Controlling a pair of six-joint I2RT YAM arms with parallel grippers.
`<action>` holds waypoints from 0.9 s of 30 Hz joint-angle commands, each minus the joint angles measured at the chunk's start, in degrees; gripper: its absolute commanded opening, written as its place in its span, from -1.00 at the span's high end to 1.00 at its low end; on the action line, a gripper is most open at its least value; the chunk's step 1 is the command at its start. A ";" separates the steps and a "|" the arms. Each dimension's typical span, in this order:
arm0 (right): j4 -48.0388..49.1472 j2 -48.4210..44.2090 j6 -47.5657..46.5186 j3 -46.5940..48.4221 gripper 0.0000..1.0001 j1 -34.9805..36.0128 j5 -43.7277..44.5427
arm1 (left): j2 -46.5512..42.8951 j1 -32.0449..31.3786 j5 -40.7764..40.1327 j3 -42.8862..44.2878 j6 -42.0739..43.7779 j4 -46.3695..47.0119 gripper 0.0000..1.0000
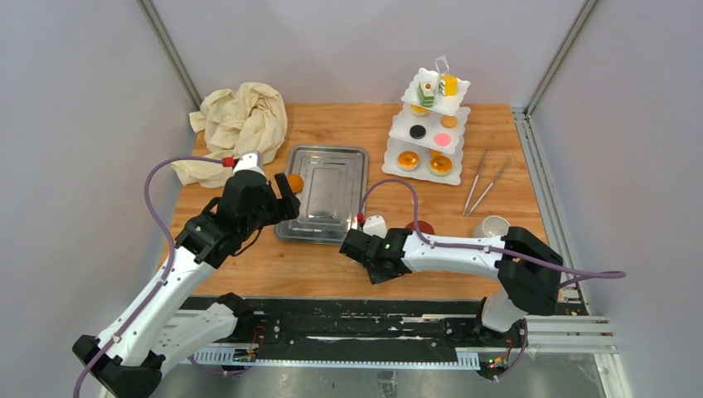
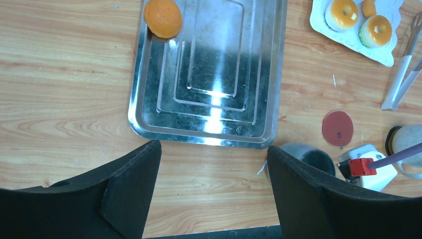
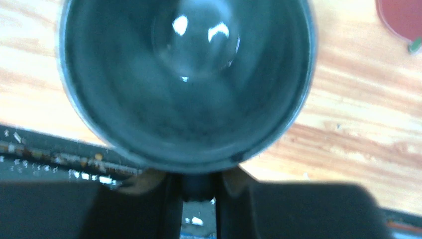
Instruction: Serve the afternoon tea
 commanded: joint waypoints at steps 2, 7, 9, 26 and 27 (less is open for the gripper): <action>-1.07 -1.79 -0.54 2.80 0.96 0.56 5.70 | 0.20 0.84 0.46 -0.33 -0.61 1.85 -0.64; -5.38 -7.89 -2.67 1.83 0.99 -1.51 14.24 | 0.77 1.10 1.03 0.32 -0.46 2.75 -0.64; -5.85 -10.63 -4.42 0.93 0.99 -3.70 15.73 | 1.13 1.20 1.15 0.52 -0.28 2.94 -0.64; 0.11 -17.45 -12.40 -8.13 0.99 -22.31 12.49 | 1.72 1.82 2.18 0.19 -0.23 3.90 -0.63; 0.71 -17.05 -12.52 -8.66 0.99 -22.45 12.22 | 1.70 1.82 2.15 0.12 -0.17 3.96 -0.63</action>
